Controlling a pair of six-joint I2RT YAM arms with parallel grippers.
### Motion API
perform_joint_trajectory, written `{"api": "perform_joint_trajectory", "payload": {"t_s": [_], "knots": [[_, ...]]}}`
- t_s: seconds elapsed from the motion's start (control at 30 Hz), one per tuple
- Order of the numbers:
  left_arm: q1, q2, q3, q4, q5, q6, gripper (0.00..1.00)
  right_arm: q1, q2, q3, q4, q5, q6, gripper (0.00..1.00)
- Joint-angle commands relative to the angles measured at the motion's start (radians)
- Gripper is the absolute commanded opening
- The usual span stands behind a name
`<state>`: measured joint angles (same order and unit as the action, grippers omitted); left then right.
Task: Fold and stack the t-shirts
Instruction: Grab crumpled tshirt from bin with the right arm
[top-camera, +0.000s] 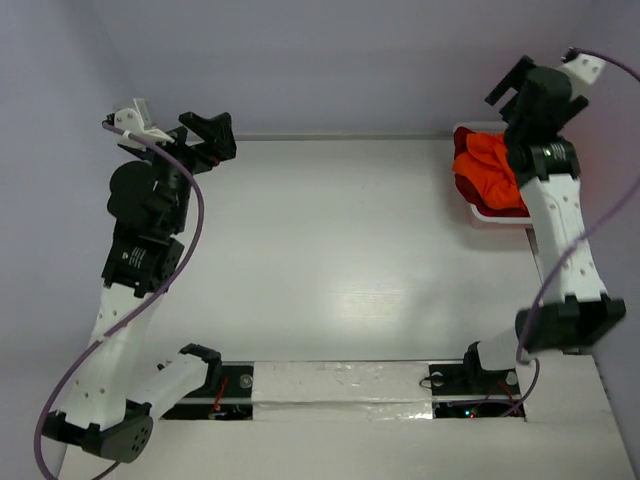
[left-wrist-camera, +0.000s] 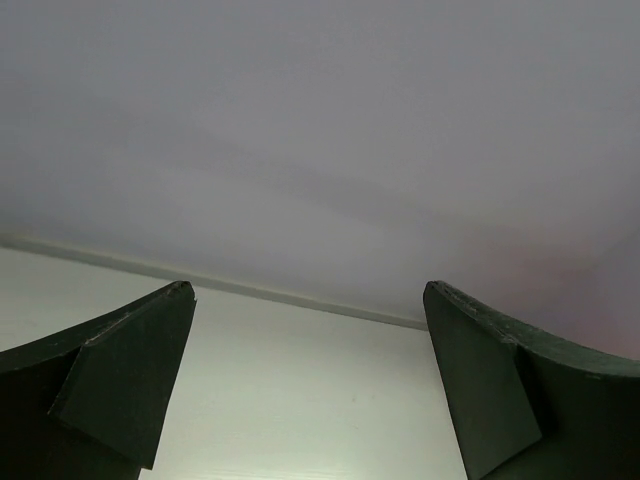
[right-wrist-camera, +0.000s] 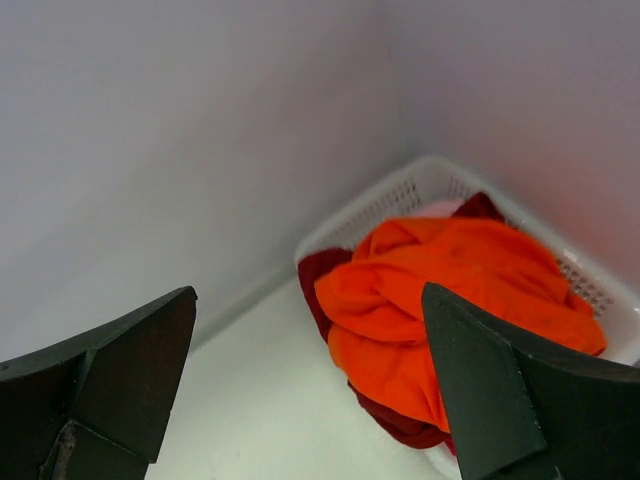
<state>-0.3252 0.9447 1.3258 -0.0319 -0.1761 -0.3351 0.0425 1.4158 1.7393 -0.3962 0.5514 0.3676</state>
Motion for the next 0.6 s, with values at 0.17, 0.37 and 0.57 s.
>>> {"api": "perform_joint_trajectory", "payload": {"t_s": [0.17, 0.37, 0.57], "knots": [[0.000, 0.156, -0.072, -0.020, -0.315, -0.110, 0.99, 0.002, 0.310, 0.204, -0.260, 0.062, 0.077, 0.95], [0.000, 0.316, 0.085, -0.196, -0.252, -0.166, 0.99, 0.002, 0.348, 0.224, -0.374, 0.140, 0.116, 0.88], [0.000, 0.351, 0.165, -0.286, -0.217, -0.153, 0.99, 0.002, 0.288, 0.103, -0.331, 0.117, 0.123, 0.87]]}}
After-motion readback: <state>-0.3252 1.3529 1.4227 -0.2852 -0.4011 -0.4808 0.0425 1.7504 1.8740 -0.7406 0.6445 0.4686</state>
